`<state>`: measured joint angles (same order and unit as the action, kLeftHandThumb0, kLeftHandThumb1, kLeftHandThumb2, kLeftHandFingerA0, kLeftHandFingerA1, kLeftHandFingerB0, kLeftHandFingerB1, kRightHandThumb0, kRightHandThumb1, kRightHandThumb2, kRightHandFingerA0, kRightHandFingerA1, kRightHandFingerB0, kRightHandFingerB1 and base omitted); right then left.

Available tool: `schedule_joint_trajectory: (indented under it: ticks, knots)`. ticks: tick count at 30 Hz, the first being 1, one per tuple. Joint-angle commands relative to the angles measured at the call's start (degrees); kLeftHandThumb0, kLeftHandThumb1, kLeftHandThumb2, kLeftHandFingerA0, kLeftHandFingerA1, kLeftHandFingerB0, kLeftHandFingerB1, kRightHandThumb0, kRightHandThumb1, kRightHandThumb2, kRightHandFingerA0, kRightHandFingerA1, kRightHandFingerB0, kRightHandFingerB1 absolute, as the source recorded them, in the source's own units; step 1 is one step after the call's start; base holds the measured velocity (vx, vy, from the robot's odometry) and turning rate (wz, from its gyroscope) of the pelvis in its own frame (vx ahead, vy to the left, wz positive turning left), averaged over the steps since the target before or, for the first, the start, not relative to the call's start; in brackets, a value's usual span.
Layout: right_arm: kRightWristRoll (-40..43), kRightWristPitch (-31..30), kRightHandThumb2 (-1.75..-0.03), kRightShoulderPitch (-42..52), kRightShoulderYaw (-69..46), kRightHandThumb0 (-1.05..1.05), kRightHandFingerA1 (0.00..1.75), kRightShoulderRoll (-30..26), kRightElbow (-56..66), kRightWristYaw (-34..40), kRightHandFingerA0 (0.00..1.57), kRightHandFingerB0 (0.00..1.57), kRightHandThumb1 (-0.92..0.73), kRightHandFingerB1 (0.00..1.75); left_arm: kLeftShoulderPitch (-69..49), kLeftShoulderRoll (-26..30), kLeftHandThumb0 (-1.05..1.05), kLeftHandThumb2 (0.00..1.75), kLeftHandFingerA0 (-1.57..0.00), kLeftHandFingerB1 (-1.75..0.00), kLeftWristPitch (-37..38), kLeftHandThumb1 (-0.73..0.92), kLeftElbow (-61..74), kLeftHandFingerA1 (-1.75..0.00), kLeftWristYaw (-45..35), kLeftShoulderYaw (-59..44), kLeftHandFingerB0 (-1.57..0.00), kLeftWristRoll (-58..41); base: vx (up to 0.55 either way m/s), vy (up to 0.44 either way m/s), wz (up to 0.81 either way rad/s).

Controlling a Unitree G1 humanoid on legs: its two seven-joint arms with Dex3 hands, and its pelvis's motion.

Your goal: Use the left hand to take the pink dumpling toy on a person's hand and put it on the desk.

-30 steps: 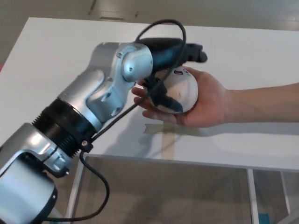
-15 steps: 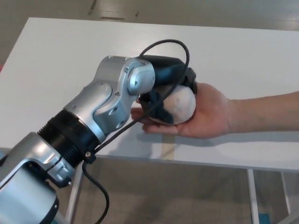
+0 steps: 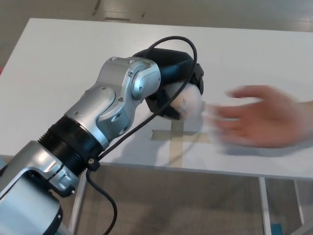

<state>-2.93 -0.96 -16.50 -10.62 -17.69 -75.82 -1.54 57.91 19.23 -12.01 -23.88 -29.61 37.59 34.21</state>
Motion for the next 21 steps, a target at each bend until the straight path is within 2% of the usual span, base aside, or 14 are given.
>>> schedule_joint_trajectory:
  ticks: [1, 3, 4, 5, 8, 10, 13, 14, 19, 20, 21]
  knots:
    - [0.3, -0.6, -0.87, 0.2, 0.0, -0.36, 0.53, -0.7, 0.0, -0.8, 0.44, 0.42, -0.59, 0.52, -0.9, -0.5, -0.27, 0.64, -0.68, -0.47, 0.7, 0.75, -0.1, -1.54, 0.4, -0.8, -0.70, 1.7, 0.00, 0.000, 0.00]
    - [0.2, -0.5, -0.87, 0.2, 0.1, -0.36, 0.53, -0.7, 0.0, -0.8, 0.44, 0.42, -0.59, 0.52, -0.9, -0.6, -0.27, 0.64, -0.68, -0.48, 0.6, 0.75, -0.1, -1.54, 0.1, -1.0, -0.72, 1.7, 0.00, 0.000, 0.00]
    - [0.2, -0.6, -0.87, 0.2, 0.1, -0.36, 0.53, -0.7, 0.0, -0.8, 0.44, 0.42, -0.59, 0.52, -0.9, -0.8, -0.27, 0.65, -0.68, -0.47, 0.7, 0.75, -0.2, -1.53, 0.1, -1.1, -0.70, 1.9, 0.00, 0.000, 0.00]
    - [0.2, -0.6, -0.87, 0.1, 0.1, -0.36, 0.53, -0.7, 0.0, -0.8, 0.44, 0.42, -0.59, 0.52, -0.9, -0.8, -0.25, 0.62, -0.68, -0.43, 0.6, 0.75, -0.1, -1.52, 0.0, -1.1, -0.61, 1.9, 0.00, 0.000, 0.00]
    - [0.1, -0.8, -0.87, -0.2, 0.2, -0.36, 0.53, -0.7, 0.0, -0.7, 0.45, 0.42, -0.59, 0.52, -0.9, -1.0, -0.24, 0.62, -0.69, -0.42, 0.7, 0.75, -0.1, -1.51, -0.2, -1.4, -0.59, 2.0, 0.00, 0.000, 0.00]
    - [0.2, -0.9, -0.88, -0.5, 0.0, -0.36, 0.54, -0.7, 0.0, -0.7, 0.46, 0.42, -0.59, 0.52, -0.6, -1.1, -0.24, 0.65, -0.69, -0.49, 1.2, 0.75, -0.6, -1.52, -0.1, -1.6, -0.73, 2.0, 0.00, 0.000, 0.00]
    - [0.0, -1.0, -0.87, -0.5, 0.3, -0.36, 0.53, -0.7, -0.1, -0.7, 0.45, 0.41, -0.59, 0.51, -0.7, -1.2, -0.24, 0.65, -0.70, -0.49, 1.3, 0.76, -0.9, -1.52, -0.3, -1.8, -0.74, 2.0, 0.00, 0.000, 0.00]
    - [0.0, -1.0, -0.87, -0.3, 0.3, -0.36, 0.53, -0.8, -0.1, -0.7, 0.44, 0.42, -0.59, 0.52, -1.0, -1.2, -0.22, 0.64, -0.69, -0.47, 1.2, 0.74, -0.7, -1.51, -0.4, -1.8, -0.70, 2.0, 0.00, 0.000, 0.00]
    - [-0.2, -0.6, -0.87, 0.7, 0.6, -0.36, 0.53, -0.9, -0.2, -1.0, 0.44, 0.43, -0.60, 0.52, -3.1, -0.6, -0.24, 0.65, -0.69, -0.51, 0.5, 0.77, 1.4, -1.53, -0.8, -2.1, -0.76, 2.1, 0.00, 0.000, 0.00]
    - [-0.3, -0.5, -0.87, 0.8, 0.7, -0.36, 0.53, -1.0, -0.2, -1.1, 0.44, 0.44, -0.60, 0.53, -3.0, -0.6, -0.34, 0.74, -0.74, -0.61, 0.7, 0.68, 1.5, -1.41, -0.7, -2.4, -0.78, 2.0, 0.00, 0.000, 0.00]
    - [-0.5, -0.4, -0.87, 0.8, 0.9, -0.36, 0.53, -1.1, -0.2, -1.1, 0.44, 0.44, -0.60, 0.53, -3.0, -0.6, -0.34, 0.74, -0.74, -0.61, 0.8, 0.68, 1.7, -1.41, -0.7, -2.8, -0.78, 1.9, 0.00, 0.000, 0.00]
